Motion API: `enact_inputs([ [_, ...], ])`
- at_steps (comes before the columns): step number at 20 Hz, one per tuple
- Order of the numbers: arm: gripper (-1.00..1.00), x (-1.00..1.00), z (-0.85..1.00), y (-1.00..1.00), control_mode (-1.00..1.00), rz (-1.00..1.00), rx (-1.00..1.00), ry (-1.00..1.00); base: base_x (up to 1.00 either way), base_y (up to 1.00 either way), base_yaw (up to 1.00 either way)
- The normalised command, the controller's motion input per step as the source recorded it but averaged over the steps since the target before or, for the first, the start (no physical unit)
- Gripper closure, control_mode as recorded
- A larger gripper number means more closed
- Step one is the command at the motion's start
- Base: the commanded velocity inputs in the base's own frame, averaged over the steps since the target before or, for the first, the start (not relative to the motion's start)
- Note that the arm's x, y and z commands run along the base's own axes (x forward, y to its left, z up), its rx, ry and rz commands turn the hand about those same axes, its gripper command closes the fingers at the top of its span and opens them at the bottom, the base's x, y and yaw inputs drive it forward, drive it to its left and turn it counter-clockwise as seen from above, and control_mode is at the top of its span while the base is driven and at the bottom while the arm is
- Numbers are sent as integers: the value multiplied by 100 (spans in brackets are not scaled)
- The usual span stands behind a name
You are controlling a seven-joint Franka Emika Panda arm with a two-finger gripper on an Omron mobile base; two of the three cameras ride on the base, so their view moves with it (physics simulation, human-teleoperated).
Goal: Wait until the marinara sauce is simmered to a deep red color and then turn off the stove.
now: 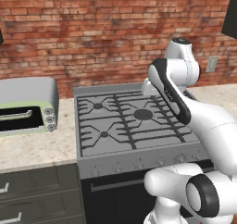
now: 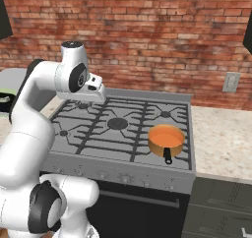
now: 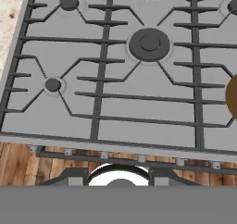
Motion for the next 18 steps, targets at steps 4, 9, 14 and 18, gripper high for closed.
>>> enact_inputs([
  [4, -100, 0, 0, 0, -100, 0, 0, 2, 0, 0, 0],
  [9, -100, -9, 0, -8, -100, 0, 0, 1, 0, 0, 0],
  [14, -100, -33, -8, -59, -100, 0, 2, 0, 0, 0, 0],
  [18, -100, -55, -21, -87, -100, 1, 4, -1, 0, 0, 0],
])
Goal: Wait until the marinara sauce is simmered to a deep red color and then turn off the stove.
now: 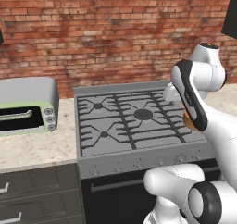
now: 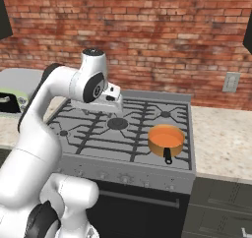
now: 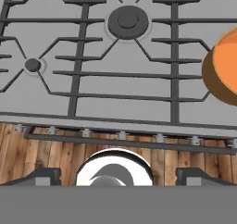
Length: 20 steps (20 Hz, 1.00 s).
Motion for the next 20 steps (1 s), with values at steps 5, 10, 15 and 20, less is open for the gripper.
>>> enact_inputs([
  [5, -100, -55, -24, -69, -100, 0, 2, -4, 0, 0, 0],
  [10, -100, -32, -19, -59, -100, 0, 3, -1, 0, 0, 0],
  [15, -100, -20, -20, -51, -100, 0, 2, 0, 0, 0, 0],
  [20, -100, -16, -5, -44, -100, 0, 3, 0, 0, 0, 0],
])
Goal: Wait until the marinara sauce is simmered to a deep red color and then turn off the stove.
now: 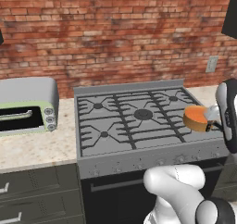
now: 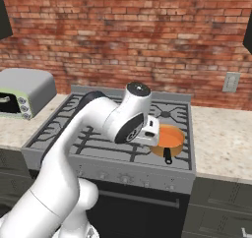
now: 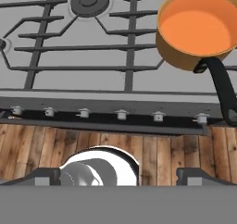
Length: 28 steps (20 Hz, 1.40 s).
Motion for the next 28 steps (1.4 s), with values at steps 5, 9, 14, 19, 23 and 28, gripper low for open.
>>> enact_inputs([
  [5, -100, -23, -7, -44, -100, 0, 3, 0, 0, 0, 0],
  [9, -100, -18, -7, -48, -100, 0, 4, 0, 0, 0, 0],
  [14, -100, -4, -16, -32, -100, 0, 3, 0, 0, 0, 0],
  [19, -100, 0, -24, -34, -100, 0, 3, 0, 0, 0, 0],
  [23, -100, -1, -45, -43, -100, 0, 1, -8, 0, 0, 0],
  [28, -100, -9, -59, -38, -100, 0, 1, -17, 0, 0, 0],
])
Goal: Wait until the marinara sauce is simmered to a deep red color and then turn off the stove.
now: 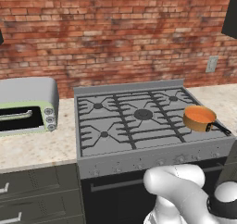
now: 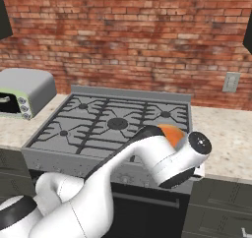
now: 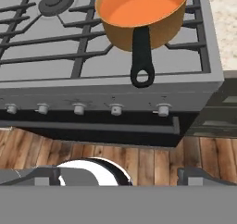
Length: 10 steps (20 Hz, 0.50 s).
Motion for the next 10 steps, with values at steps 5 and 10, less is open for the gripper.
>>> enact_inputs([
  [5, -100, 0, -67, -12, -100, 0, 0, -19, 0, 0, 0],
  [10, -100, 0, -60, -8, -100, 0, 0, -20, 0, 0, 0],
])
